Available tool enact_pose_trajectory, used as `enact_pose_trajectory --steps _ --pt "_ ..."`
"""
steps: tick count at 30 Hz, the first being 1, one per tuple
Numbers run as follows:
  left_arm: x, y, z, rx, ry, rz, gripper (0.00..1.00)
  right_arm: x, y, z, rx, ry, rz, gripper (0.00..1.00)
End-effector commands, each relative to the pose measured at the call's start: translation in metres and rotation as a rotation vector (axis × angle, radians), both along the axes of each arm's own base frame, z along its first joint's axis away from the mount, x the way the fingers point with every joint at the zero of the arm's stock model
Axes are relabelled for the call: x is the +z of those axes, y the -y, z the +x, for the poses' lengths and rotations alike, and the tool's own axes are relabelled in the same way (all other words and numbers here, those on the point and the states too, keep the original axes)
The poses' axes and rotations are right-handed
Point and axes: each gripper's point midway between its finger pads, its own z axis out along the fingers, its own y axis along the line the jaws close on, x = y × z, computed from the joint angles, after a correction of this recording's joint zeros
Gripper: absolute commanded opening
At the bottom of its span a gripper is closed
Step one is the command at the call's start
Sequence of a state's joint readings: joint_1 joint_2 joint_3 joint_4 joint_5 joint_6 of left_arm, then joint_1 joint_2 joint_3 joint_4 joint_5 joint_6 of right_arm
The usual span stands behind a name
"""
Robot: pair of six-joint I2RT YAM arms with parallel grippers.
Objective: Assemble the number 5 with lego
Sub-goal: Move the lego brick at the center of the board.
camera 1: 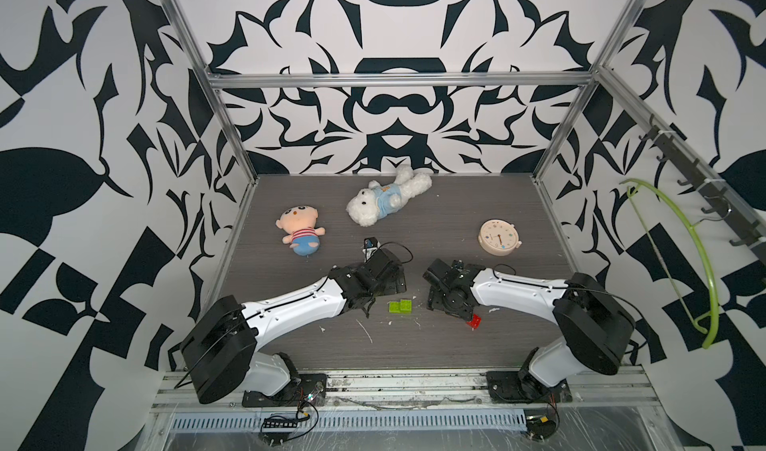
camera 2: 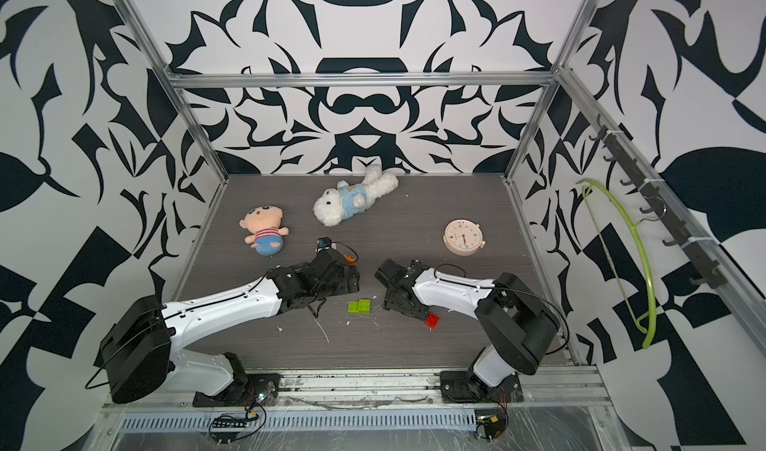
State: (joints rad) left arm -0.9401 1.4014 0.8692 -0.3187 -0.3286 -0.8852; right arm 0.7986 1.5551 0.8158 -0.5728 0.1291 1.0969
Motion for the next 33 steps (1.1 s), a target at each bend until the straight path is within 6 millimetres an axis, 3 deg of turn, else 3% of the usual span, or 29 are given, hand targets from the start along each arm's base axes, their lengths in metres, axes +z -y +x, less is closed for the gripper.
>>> enact_pose_trajectory --steps 1,4,12,19,24,33 --pt "0.0 0.001 0.0 -0.013 -0.006 0.016 0.99 -0.002 0.0 0.003 0.005 0.003 -0.005 0.75" --pt "-0.001 0.002 0.0 -0.013 -0.007 0.018 0.99 -0.001 0.001 0.003 0.021 0.008 -0.01 0.69" --pt "-0.001 -0.001 0.001 -0.002 -0.005 0.023 0.99 0.013 -0.005 0.007 0.086 0.015 -0.005 0.65" --pt "0.003 -0.015 0.0 0.046 0.022 0.031 0.99 0.032 -0.029 0.024 0.257 0.044 0.009 0.65" --pt "0.005 -0.023 -0.001 0.07 0.035 0.032 0.99 0.027 -0.037 0.036 0.331 0.027 -0.045 0.65" --pt "0.005 -0.032 -0.004 0.095 0.039 0.033 0.99 0.009 -0.05 0.039 0.367 -0.017 -0.029 0.66"
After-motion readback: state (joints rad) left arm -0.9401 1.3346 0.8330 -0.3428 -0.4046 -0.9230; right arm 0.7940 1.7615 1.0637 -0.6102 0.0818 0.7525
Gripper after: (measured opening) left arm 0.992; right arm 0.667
